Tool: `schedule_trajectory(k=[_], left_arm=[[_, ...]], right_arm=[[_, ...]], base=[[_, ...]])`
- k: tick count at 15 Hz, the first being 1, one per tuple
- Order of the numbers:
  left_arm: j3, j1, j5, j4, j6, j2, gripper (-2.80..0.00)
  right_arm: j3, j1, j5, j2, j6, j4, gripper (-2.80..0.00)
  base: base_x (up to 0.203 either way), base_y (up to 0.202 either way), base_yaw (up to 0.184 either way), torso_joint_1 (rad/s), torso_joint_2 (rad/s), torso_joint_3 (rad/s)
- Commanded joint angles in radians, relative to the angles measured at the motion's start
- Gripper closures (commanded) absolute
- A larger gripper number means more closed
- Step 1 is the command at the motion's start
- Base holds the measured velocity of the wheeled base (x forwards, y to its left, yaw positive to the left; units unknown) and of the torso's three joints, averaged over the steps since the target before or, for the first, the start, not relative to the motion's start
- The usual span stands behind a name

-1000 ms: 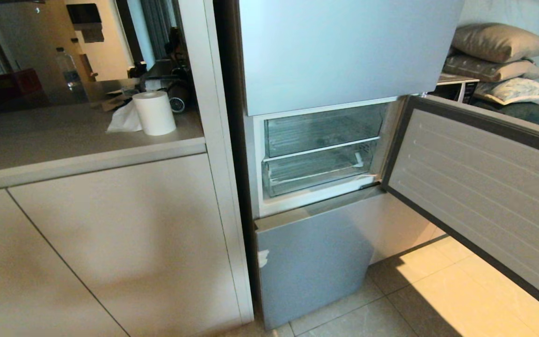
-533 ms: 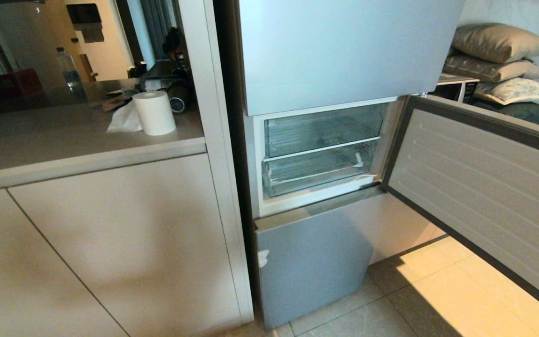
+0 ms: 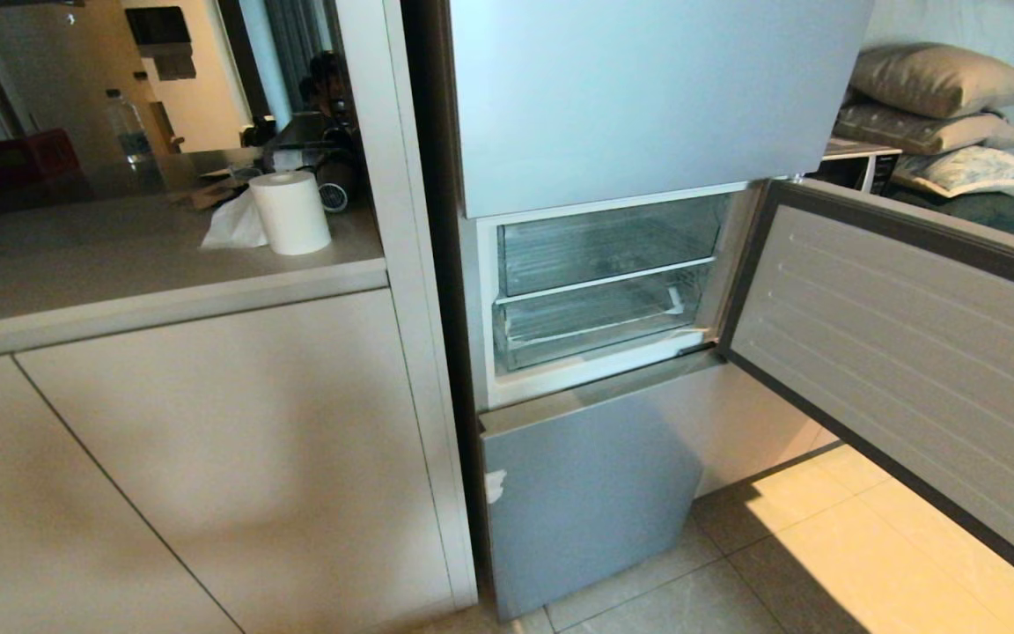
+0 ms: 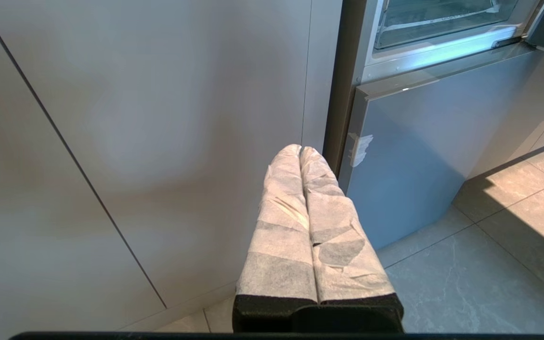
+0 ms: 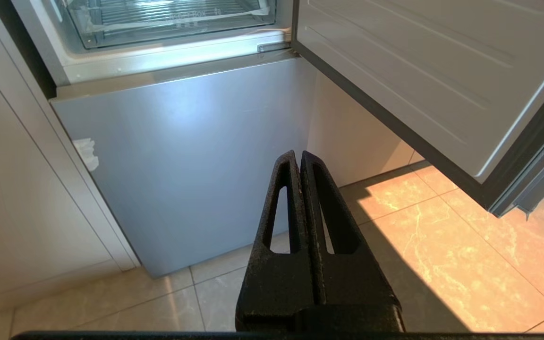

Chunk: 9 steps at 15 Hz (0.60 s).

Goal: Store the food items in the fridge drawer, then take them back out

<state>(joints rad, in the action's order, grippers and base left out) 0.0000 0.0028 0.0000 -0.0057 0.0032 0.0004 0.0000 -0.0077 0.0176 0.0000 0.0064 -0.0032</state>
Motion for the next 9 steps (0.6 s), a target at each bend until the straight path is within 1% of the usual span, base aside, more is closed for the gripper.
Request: schedule_trajectory(k=[1, 4, 6, 7, 9], left_arm=[[0.002, 0.000, 0.000, 0.000, 0.000, -0.002, 0.00], [0.002, 0.000, 0.000, 0.000, 0.000, -0.002, 0.00], [0.002, 0.000, 0.000, 0.000, 0.000, -0.002, 0.00], [0.002, 0.000, 0.000, 0.000, 0.000, -0.002, 0.00], [0.002, 0.000, 0.000, 0.000, 0.000, -0.002, 0.00]], right_arm=[[0.000, 0.000, 0.001, 0.002, 0.017, -0.001, 0.00], [-0.015, 0.001, 0.015, 0.005, 0.026, -0.008, 0.00], [-0.099, 0.000, 0.015, 0.070, 0.073, -0.008, 0.00], [-0.168, -0.003, 0.014, 0.143, 0.137, -0.008, 0.00], [-0.297, -0.029, 0.010, 0.310, 0.296, -0.010, 0.00]], base=[[0.000, 0.000, 0.000, 0.000, 0.00, 0.000], [0.000, 0.000, 0.000, 0.000, 0.00, 0.000], [0.000, 0.000, 0.000, 0.000, 0.00, 0.000], [0.000, 0.000, 0.000, 0.000, 0.00, 0.000], [0.000, 0.000, 0.000, 0.000, 0.00, 0.000]])
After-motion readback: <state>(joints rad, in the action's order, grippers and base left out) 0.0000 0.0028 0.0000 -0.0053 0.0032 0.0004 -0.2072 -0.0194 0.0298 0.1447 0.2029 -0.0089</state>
